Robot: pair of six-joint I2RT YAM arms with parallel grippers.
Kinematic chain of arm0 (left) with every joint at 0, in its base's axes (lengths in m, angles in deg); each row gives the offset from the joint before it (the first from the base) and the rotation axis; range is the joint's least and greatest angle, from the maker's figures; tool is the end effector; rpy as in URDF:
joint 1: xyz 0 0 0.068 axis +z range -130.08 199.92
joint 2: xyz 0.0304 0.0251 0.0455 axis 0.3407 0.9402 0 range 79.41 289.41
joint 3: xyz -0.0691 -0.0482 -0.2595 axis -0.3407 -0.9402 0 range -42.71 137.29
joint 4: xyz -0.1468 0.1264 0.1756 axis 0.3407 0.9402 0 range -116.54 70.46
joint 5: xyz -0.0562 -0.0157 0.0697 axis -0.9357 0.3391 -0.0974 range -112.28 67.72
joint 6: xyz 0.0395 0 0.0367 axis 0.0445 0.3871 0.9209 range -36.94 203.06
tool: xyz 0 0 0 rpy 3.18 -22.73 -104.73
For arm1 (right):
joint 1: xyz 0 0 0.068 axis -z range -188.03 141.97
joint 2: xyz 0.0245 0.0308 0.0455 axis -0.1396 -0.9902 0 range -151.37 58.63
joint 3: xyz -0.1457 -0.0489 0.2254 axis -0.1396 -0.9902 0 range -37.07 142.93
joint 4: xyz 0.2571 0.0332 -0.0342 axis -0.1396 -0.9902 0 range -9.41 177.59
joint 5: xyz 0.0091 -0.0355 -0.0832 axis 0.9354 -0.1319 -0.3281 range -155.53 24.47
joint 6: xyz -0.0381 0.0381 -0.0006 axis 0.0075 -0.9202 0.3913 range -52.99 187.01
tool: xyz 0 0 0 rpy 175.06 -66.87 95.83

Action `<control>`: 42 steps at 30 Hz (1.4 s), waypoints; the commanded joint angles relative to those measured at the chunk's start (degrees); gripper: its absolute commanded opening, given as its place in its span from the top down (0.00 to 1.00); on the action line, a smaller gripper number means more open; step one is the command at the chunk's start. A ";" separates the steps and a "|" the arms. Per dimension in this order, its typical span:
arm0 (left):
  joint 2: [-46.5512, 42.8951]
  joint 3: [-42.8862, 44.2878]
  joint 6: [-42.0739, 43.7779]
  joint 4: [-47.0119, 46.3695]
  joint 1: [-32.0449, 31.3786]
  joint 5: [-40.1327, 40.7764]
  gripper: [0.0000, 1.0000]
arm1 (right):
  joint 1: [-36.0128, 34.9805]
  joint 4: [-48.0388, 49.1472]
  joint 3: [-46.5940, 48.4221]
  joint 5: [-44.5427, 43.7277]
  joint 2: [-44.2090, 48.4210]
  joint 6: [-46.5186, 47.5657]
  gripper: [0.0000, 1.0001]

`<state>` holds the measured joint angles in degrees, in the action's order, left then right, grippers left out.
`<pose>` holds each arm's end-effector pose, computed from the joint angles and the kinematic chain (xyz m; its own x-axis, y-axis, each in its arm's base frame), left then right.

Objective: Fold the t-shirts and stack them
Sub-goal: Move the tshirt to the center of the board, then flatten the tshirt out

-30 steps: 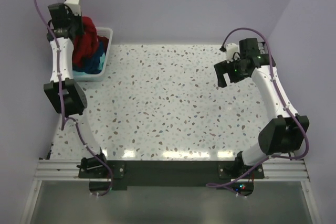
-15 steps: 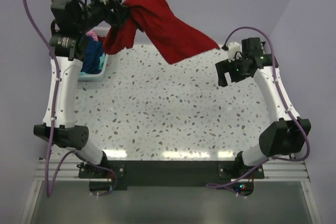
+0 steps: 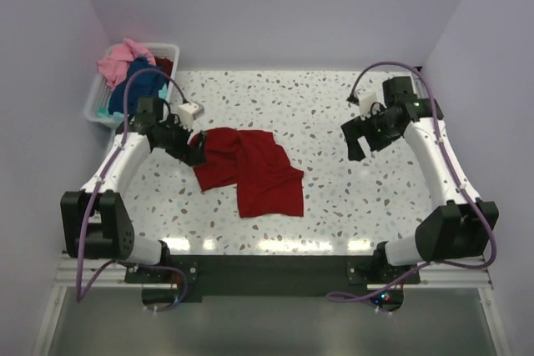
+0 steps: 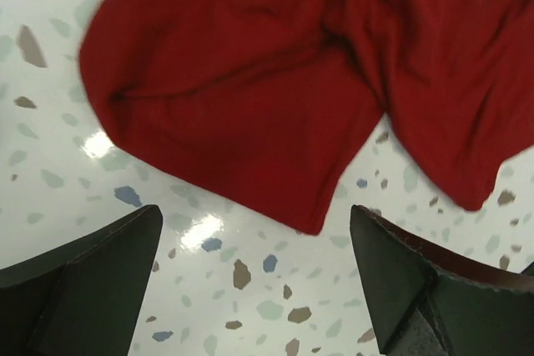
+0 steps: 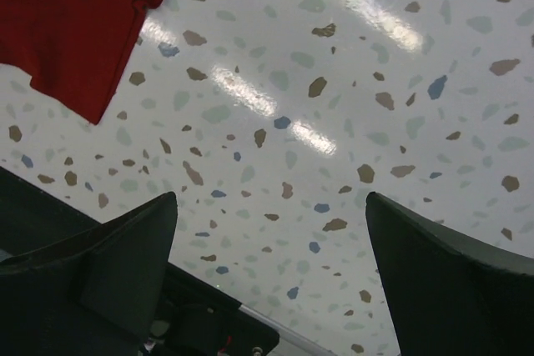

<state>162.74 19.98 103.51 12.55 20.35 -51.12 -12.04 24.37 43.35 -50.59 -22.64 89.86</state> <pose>0.2929 -0.0150 0.2547 -0.7265 0.3004 -0.6180 0.5233 0.8247 -0.2143 0.2718 0.0284 0.3334 -0.7568 -0.4292 -0.4930 -0.5144 0.8564 0.0440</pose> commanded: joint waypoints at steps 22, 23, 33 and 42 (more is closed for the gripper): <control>6.05 -9.35 -2.95 -1.30 -2.36 7.84 0.19 | -45.10 24.01 -14.15 -11.41 -16.01 -0.53 0.28; 6.58 -9.35 -3.57 -1.39 -2.19 7.75 0.19 | -46.08 26.02 -15.28 -13.42 -16.28 -0.61 0.30; 9.57 -8.47 -6.47 -1.39 -0.43 6.25 0.18 | -54.17 32.63 -18.90 -22.40 -20.94 -0.62 0.45; 12.47 -7.24 -9.28 -4.37 -0.43 6.17 0.26 | -54.17 32.81 -24.61 -24.08 -18.04 1.58 0.71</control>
<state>173.08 11.18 95.95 10.83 19.58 -43.69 -66.53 56.57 21.95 -71.81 -40.46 90.21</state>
